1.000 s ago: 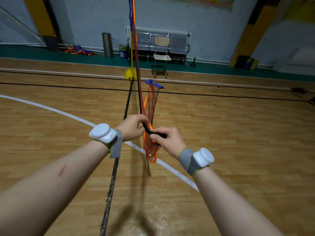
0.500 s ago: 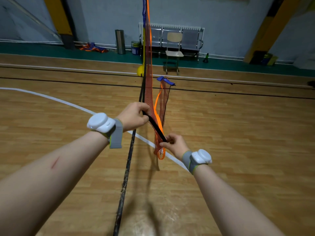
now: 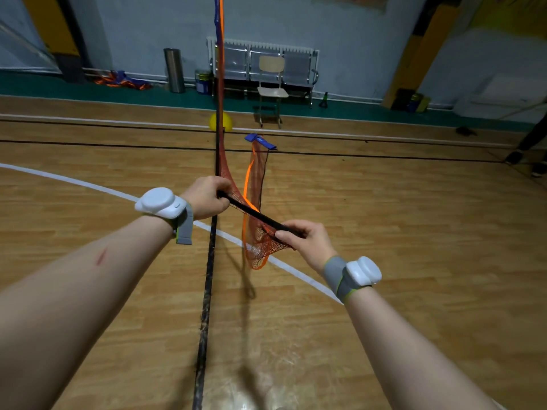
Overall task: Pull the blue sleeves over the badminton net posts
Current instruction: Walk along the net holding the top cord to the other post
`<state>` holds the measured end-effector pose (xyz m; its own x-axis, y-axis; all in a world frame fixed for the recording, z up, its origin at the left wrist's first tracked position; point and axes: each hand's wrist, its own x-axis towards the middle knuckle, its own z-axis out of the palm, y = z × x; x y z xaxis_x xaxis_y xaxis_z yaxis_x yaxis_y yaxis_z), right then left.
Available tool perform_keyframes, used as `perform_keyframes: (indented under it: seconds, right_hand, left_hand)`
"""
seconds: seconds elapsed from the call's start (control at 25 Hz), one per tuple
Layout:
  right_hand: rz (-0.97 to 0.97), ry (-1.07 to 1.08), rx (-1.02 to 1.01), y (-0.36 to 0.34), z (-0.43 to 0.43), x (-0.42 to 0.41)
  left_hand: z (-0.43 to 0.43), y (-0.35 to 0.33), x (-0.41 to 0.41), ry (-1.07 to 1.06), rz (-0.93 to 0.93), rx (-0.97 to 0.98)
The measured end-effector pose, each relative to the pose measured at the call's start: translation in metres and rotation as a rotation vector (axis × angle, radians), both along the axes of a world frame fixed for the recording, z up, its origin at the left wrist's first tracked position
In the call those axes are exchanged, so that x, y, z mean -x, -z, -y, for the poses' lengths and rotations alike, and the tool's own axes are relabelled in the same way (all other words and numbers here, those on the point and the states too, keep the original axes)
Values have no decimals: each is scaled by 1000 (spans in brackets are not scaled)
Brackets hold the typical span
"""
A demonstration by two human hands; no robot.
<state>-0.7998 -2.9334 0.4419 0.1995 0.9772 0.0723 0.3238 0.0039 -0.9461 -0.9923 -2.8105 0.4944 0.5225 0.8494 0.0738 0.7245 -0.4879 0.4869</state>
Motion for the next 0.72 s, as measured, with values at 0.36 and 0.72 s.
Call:
perform_keyframes:
  seconds: [0.36,0.72]
  right_hand:
    - [24,-10,-6,-17,30,49]
    - [37,-90,33,0,22,55]
  left_hand:
    - [40,11,9,216,-74,-86]
    - [67,18,24,271,-166,-140]
